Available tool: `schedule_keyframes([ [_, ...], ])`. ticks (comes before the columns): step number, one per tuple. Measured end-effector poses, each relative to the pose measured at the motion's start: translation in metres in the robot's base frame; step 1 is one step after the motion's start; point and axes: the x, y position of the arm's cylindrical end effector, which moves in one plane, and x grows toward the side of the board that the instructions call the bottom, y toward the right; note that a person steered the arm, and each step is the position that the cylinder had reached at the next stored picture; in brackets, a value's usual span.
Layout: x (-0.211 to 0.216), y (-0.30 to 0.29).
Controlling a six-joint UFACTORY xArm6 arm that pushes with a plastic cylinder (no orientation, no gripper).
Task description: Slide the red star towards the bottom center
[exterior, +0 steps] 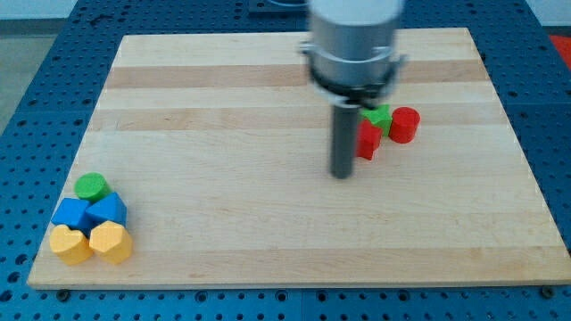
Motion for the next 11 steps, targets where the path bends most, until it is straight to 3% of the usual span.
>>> schedule_keyframes([
  [2, -0.027, 0.053],
  [4, -0.065, 0.002],
  [6, -0.043, -0.041],
  [8, -0.032, -0.034],
  [10, 0.021, -0.081],
  [11, 0.022, -0.053],
])
